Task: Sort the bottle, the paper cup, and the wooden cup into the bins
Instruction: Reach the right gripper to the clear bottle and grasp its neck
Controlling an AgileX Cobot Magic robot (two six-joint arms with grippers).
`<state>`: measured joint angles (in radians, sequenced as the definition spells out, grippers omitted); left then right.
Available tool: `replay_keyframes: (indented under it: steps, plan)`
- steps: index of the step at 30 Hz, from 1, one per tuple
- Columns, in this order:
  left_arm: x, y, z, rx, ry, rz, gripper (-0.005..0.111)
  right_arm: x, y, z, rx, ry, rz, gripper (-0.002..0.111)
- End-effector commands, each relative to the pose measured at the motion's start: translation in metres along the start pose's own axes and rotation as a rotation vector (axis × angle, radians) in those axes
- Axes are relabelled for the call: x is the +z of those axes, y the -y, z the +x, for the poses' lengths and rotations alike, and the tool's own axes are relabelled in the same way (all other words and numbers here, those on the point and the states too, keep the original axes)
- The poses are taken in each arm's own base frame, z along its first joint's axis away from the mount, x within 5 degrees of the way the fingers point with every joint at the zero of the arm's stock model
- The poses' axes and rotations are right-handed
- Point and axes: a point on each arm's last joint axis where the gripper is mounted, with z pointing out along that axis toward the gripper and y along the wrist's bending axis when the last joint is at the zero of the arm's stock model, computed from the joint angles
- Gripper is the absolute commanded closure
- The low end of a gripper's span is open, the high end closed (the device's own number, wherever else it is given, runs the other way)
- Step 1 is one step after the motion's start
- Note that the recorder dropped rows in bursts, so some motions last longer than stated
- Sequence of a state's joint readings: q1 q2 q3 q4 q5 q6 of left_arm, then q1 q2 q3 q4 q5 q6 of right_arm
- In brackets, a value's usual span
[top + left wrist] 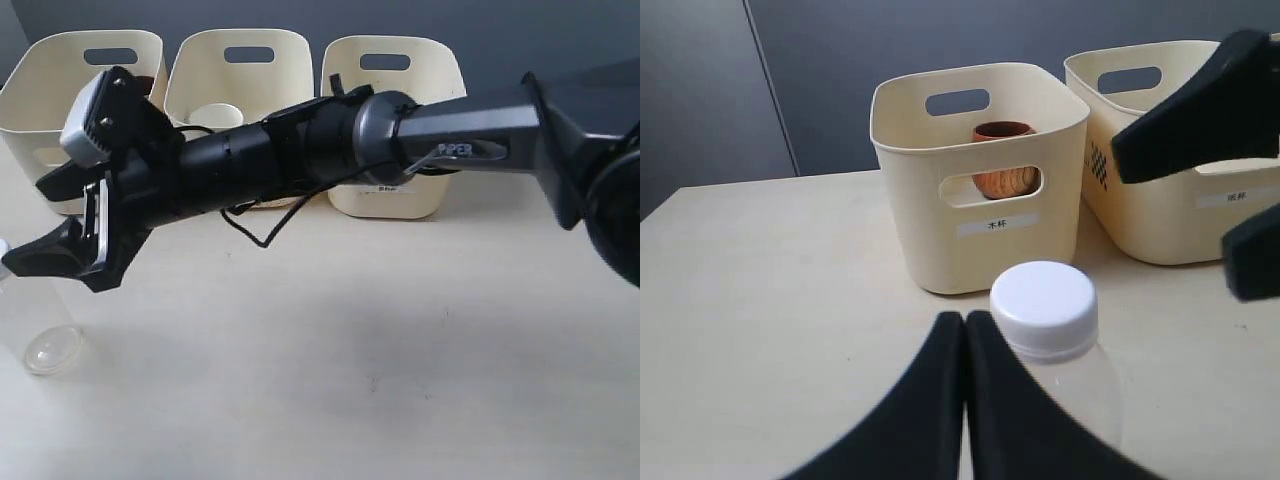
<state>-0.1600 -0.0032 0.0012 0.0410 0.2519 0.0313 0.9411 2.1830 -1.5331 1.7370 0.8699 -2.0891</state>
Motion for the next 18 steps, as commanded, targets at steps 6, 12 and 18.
replay_keyframes:
  steps: [6,12,18]
  plan:
    - [0.0,0.0,-0.001,-0.001,0.011,0.002,0.107,0.03,0.008,-0.006,0.007,0.04,-0.014,0.029]
    - [0.0,0.0,-0.001,-0.001,0.011,0.002,0.107,0.039,0.016,0.008,0.039,0.027,-0.005,0.029]
    - [0.0,0.0,-0.001,-0.001,0.011,0.002,0.107,0.046,0.018,0.015,0.044,0.043,-0.043,0.029]
